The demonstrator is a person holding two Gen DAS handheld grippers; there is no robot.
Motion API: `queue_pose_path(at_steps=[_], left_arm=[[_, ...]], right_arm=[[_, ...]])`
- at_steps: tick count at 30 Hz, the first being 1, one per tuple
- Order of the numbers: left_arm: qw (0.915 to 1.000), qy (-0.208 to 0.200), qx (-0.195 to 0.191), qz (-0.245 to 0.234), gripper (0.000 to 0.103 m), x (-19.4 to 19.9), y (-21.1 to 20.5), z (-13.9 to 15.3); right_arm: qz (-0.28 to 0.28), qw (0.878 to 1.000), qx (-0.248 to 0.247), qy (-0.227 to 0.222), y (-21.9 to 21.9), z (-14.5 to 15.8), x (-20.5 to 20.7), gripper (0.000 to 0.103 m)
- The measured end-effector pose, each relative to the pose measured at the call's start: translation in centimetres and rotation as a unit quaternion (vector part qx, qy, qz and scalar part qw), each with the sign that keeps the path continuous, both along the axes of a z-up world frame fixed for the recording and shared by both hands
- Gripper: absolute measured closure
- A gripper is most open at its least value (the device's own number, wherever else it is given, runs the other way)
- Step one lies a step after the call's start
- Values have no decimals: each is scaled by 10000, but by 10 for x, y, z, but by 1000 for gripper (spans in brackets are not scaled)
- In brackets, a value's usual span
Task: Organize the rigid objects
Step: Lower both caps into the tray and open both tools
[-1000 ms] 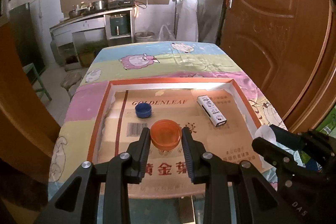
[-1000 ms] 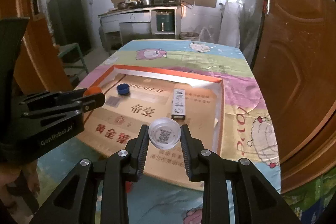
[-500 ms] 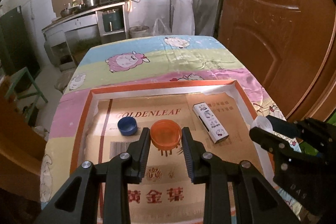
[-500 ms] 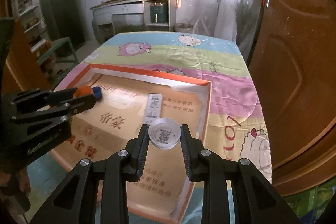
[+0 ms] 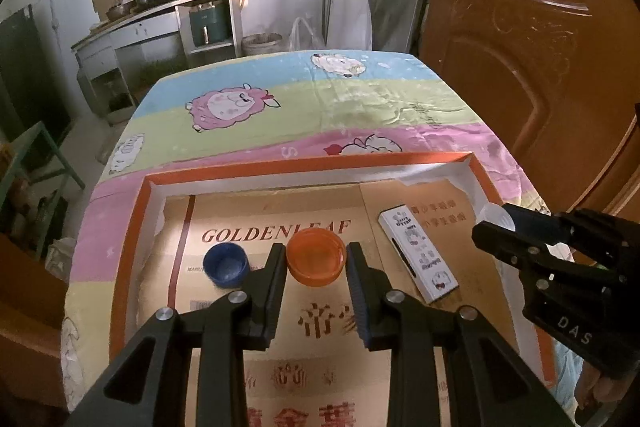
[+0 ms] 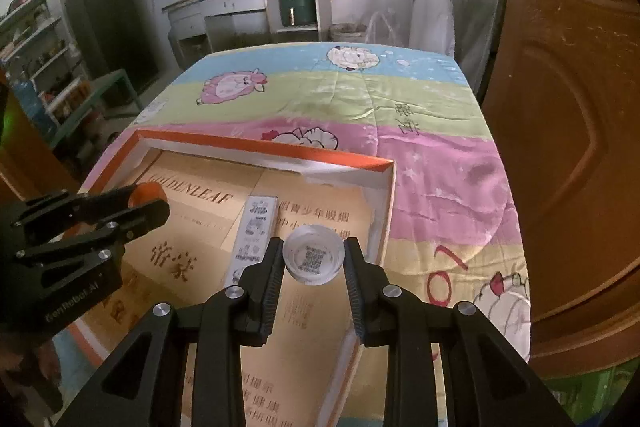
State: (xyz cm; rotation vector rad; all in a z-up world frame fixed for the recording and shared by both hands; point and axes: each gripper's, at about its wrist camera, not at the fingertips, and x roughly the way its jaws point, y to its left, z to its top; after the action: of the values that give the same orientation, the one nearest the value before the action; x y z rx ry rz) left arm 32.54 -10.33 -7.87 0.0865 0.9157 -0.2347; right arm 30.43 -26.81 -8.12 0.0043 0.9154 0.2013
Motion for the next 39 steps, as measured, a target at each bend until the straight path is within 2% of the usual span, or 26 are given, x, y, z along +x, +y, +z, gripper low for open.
queue_pose_path(at_steps=[20,28,39], left_arm=[[9993,371,-20,-26,72,34,-5,-22],[9988,488,29,-57,72,35,-6,-31],[9987,467,-158,-89,72,35,-2,-30]], right_arm=[[60,9993,-158,343,7,-20,46,73],[107,9985,-267,466,11,-27,49,72],[162,9981,-322,497,13,-29,51,72]])
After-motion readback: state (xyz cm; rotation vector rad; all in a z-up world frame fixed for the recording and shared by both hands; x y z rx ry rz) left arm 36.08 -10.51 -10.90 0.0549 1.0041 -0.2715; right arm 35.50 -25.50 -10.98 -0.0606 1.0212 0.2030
